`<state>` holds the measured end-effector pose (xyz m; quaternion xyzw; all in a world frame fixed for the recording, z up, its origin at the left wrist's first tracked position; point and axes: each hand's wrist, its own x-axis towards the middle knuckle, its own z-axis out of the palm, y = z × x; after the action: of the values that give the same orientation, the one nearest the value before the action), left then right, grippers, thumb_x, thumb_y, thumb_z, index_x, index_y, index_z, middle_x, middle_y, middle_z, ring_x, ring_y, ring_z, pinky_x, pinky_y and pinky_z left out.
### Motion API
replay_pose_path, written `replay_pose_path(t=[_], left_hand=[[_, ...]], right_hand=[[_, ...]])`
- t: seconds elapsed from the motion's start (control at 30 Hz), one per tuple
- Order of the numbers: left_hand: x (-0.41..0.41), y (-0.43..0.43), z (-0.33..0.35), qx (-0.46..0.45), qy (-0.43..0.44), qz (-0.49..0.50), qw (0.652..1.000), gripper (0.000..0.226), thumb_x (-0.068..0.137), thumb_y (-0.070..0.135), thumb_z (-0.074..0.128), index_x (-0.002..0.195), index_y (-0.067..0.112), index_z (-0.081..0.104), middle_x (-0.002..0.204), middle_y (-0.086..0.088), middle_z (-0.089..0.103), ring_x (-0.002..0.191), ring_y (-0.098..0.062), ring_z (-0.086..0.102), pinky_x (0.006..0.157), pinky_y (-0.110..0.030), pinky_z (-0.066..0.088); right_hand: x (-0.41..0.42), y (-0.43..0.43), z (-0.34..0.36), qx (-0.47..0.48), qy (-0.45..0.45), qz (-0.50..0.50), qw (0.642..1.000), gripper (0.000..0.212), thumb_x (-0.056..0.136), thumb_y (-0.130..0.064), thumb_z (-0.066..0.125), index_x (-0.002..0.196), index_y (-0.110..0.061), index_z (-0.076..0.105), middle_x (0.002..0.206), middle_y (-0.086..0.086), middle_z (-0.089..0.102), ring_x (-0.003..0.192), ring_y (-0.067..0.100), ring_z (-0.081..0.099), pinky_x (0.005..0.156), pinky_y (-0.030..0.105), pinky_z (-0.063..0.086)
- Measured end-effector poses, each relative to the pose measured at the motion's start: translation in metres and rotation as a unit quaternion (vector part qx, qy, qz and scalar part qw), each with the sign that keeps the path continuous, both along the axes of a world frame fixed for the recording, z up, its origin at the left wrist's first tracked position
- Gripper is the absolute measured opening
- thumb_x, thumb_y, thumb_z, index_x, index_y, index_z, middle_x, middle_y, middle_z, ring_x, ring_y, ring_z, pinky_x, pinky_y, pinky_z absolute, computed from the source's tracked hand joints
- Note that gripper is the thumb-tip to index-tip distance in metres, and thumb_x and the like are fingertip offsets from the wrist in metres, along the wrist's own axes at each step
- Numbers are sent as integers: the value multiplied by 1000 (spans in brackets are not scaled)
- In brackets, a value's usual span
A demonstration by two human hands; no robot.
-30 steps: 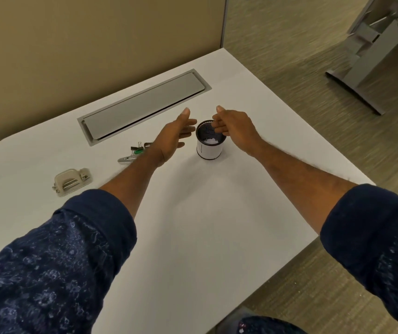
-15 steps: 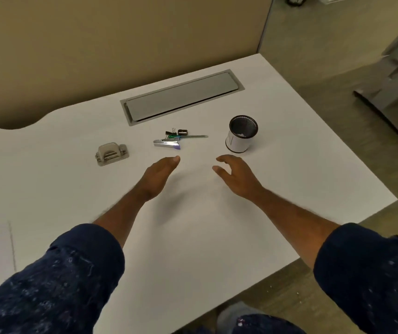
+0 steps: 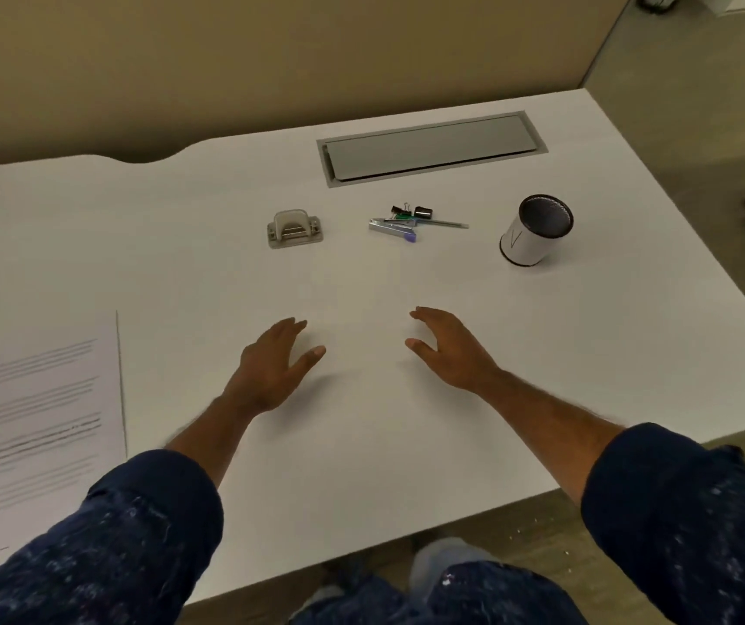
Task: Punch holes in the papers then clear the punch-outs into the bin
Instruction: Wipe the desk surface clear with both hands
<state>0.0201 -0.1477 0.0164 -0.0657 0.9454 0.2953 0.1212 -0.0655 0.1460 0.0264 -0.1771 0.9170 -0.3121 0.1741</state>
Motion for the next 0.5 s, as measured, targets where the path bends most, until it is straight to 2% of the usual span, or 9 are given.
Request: replay_pose_path(t=[0.13, 0.27, 0.37, 0.5], left_hand=[[35, -15, -17, -61, 20, -24, 998, 78, 91, 69, 32, 154, 22, 26, 164, -4, 18, 151, -17, 13, 121, -46, 13], [52, -18, -36, -117, 5, -49, 992, 88, 87, 78, 20, 157, 26, 11, 166, -3, -5, 153, -18, -7, 122, -50, -1], [61, -13, -50, -173, -2, -56, 983, 95, 85, 83, 14, 157, 24, 0, 164, -5, -16, 151, -21, -15, 121, -54, -4], [68, -7, -61, -195, -3, -48, 980, 101, 81, 89, 9, 156, 23, -10, 163, -6, -22, 150, -23, -20, 120, -58, -4]], right_hand=[[15, -13, -18, 65, -1, 74, 995, 65, 97, -41, 50, 152, -16, 26, 162, 1, 17, 150, 15, 9, 122, 32, 10], [30, -29, -37, 123, 42, 122, 984, 77, 95, -57, 41, 154, -16, 13, 164, 4, 0, 151, 18, -4, 123, 38, 4], [42, -45, -51, 184, 68, 123, 973, 89, 89, -73, 27, 154, -17, 4, 163, 5, -10, 150, 20, -12, 122, 42, -2], [57, -66, -66, 223, 88, 74, 968, 103, 81, -85, 16, 154, -16, -6, 161, 7, -18, 148, 22, -19, 120, 44, -9]])
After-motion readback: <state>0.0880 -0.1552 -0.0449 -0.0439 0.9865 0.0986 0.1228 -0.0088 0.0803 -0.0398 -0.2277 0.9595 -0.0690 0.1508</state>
